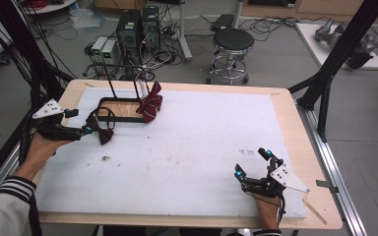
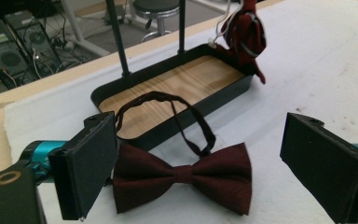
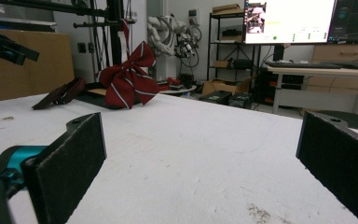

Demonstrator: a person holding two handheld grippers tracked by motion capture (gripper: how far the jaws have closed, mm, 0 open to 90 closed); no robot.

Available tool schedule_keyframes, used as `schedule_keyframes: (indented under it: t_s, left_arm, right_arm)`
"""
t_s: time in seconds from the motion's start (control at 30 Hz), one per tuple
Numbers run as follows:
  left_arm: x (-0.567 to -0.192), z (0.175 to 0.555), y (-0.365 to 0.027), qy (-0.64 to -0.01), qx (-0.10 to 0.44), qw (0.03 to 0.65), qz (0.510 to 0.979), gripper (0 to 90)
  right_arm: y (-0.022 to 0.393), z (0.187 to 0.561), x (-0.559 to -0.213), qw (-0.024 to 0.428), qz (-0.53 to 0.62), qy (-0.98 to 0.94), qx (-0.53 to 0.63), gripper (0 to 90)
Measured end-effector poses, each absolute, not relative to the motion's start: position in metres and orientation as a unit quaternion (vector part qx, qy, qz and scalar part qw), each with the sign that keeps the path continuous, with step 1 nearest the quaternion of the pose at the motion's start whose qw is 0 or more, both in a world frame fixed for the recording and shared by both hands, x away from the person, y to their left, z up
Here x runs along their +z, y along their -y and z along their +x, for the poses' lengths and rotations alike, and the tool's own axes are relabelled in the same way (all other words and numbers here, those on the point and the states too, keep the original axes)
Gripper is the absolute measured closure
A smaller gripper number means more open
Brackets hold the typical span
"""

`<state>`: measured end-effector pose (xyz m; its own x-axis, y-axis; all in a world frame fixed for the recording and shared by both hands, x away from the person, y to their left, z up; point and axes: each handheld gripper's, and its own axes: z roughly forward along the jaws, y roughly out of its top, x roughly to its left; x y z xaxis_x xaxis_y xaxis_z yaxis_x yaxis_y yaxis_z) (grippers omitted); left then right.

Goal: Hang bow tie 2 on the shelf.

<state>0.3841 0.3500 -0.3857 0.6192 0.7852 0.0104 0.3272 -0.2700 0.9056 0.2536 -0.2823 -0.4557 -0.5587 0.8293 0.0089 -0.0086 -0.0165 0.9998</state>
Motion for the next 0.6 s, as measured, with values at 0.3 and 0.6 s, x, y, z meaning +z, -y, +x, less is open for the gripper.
schedule_keyframes:
  t_s: [0.3,0.6]
  left_arm:
    - [-0.39,0.395,-0.342,-0.36,0.224,0.456,0.782,11.7]
    - [-0.399,0.41,-0.349,-0.377,0.217,0.439,0.786,11.7]
  right_arm:
    - [0.282,0.254,-0.456,0.334,0.332,-0.618,0.63,0.5]
    - [0.282,0.254,-0.456,0.334,0.332,-0.618,0.63,0.5]
